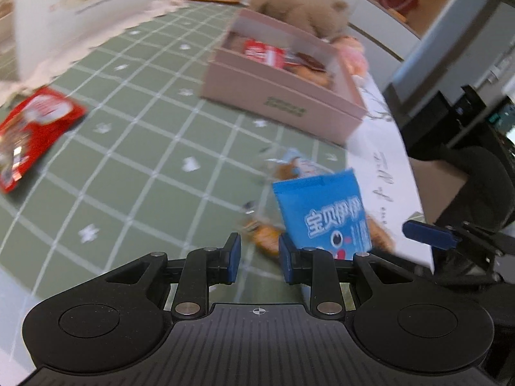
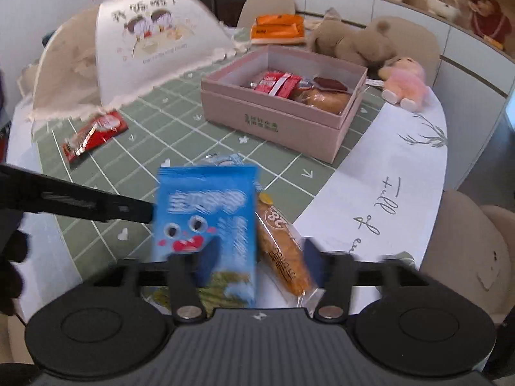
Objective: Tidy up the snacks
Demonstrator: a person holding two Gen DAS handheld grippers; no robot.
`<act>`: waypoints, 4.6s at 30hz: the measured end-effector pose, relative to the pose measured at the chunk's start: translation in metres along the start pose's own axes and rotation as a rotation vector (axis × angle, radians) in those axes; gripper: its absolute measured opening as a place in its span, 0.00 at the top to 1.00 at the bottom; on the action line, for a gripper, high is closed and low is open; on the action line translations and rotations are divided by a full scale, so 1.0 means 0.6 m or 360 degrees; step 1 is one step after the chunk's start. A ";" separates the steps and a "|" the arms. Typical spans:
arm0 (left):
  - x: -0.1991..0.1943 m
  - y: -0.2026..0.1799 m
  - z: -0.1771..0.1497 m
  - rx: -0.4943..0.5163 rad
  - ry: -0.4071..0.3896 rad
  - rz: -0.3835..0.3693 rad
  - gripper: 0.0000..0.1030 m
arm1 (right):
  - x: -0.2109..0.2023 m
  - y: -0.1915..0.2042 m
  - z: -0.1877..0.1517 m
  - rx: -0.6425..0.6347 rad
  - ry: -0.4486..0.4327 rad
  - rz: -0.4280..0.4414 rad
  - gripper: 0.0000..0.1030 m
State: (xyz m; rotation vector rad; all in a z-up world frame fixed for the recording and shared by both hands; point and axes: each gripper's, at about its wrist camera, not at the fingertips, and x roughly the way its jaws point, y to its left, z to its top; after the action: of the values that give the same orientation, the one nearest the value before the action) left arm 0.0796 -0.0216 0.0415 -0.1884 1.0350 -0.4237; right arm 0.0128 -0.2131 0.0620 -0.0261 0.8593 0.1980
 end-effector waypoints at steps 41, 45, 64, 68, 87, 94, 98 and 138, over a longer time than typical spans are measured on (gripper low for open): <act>0.032 -0.060 -0.003 0.0395 0.0059 0.0195 0.71 | -0.018 -0.030 -0.022 0.0117 0.0056 -0.0093 0.24; 0.023 -0.071 -0.003 0.0553 0.0179 -0.0003 0.70 | -0.020 -0.030 -0.036 0.0112 0.0070 -0.0098 0.24; 0.088 -0.130 -0.005 0.1188 0.0343 -0.0013 0.67 | -0.027 -0.024 -0.047 0.0086 0.0107 -0.0087 0.23; 0.087 -0.114 0.001 0.0978 0.0370 -0.0078 0.74 | -0.023 -0.031 -0.043 0.0123 0.0114 -0.0081 0.23; -0.014 0.053 -0.027 0.0105 0.0117 0.0370 0.77 | 0.075 0.048 0.018 -0.0028 0.0289 0.0335 0.19; -0.021 0.051 -0.033 0.0071 0.0104 0.0386 0.76 | 0.114 0.098 0.008 -0.0205 0.0322 0.0238 0.13; -0.023 0.053 -0.035 0.0066 0.0100 0.0383 0.76 | 0.121 0.109 0.003 -0.0292 0.0306 0.0129 0.08; -0.040 -0.002 0.289 -0.0056 -0.0567 -0.0292 0.74 | -0.002 0.024 0.023 0.0047 0.0108 0.0080 0.29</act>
State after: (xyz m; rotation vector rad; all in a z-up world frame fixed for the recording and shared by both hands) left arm 0.2183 -0.0202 0.1479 -0.3782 0.6771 -0.5168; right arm 0.0201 -0.1978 0.0727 0.0162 0.9308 0.2325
